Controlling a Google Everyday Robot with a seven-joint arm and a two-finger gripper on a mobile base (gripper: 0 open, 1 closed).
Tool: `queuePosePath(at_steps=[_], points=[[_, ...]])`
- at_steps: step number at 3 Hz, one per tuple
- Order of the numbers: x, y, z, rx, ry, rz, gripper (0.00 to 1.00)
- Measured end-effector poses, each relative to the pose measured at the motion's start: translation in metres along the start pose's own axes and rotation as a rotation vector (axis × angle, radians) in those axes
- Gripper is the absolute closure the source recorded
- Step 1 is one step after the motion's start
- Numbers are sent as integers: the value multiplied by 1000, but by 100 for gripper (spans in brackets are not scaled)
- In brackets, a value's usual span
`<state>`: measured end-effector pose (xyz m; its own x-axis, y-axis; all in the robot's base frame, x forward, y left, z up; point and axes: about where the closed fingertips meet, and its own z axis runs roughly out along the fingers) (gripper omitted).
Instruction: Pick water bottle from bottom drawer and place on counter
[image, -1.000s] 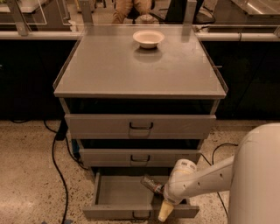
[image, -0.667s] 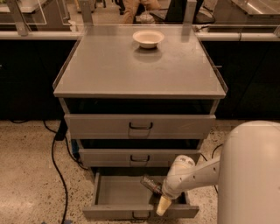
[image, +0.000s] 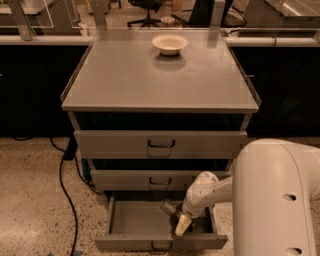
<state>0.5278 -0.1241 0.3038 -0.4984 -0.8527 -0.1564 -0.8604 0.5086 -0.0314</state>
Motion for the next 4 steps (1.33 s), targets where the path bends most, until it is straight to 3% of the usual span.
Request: queuePosePath(at_steps=[2, 3, 4], points=[[9, -29, 33, 18, -29, 69, 0], [6, -44, 75, -18, -40, 116, 0], [6, -44, 75, -18, -40, 116, 0]])
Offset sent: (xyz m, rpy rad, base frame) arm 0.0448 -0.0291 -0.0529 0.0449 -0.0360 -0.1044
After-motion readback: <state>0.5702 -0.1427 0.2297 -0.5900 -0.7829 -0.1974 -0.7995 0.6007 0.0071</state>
